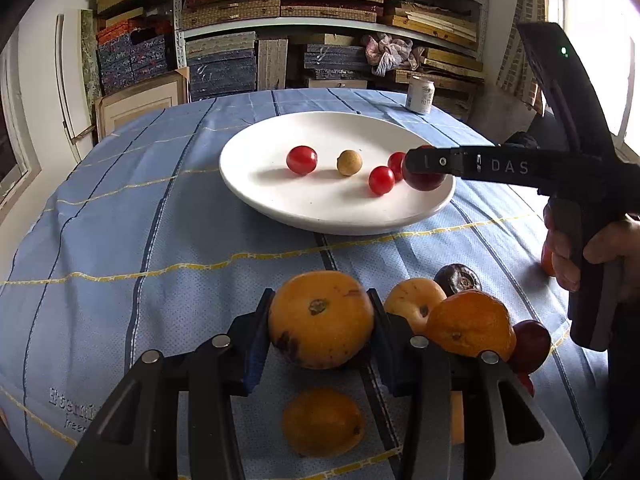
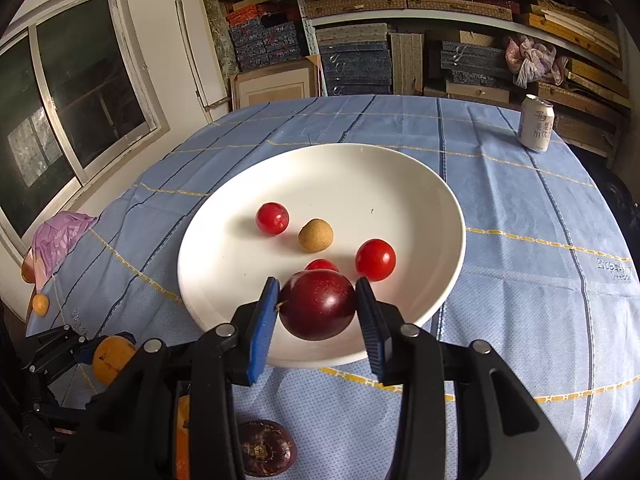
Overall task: Organize fruits
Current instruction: 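Carry the grapefruit and plum over the plate and open both grippers, then move both open grippers back to the fruit pile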
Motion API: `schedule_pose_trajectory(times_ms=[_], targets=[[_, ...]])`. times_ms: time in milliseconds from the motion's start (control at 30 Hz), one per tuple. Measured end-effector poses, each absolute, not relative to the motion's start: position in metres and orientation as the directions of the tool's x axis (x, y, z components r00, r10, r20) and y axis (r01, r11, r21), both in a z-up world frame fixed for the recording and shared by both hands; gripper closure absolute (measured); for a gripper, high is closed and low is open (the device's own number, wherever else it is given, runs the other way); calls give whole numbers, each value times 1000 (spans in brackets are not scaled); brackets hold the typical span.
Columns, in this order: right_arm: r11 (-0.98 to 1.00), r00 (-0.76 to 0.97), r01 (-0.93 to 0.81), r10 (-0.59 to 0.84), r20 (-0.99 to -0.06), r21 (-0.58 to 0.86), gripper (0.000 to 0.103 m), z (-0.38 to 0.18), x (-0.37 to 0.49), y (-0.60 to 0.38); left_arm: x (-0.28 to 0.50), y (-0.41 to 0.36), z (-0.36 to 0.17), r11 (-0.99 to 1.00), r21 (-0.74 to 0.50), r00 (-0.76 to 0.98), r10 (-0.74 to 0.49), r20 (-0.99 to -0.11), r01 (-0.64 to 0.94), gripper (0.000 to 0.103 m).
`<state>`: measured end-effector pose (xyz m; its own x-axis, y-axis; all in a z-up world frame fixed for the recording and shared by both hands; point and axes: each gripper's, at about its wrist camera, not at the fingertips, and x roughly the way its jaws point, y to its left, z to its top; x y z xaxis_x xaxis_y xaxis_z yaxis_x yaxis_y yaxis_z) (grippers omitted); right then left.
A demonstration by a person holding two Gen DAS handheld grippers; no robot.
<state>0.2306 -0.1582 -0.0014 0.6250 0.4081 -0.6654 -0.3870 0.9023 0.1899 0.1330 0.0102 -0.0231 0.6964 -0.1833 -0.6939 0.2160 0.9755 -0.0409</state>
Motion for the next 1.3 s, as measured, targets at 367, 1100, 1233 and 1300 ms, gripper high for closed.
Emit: schedule_pose_trajectory(times_ms=[367,1100,1233,1300], targets=[[910,635,-384,381,-672,153,65,-6,232,-155,169,15,6,980,37,746,-123,-655,194,58],[937,690,-333,318,-650,104,4,-7,232,-167,235,-3,0,984,63,774,-93,-626,169,3],[941,697,-321,309,-647,104,4,-5,232,-170,240,4,-3,988,20,754,-101,-650,150,3],[942,693,-318,307,-653,105,4,-6,233,-170,242,6,-6,991,14,743,-93,-662,136,3]])
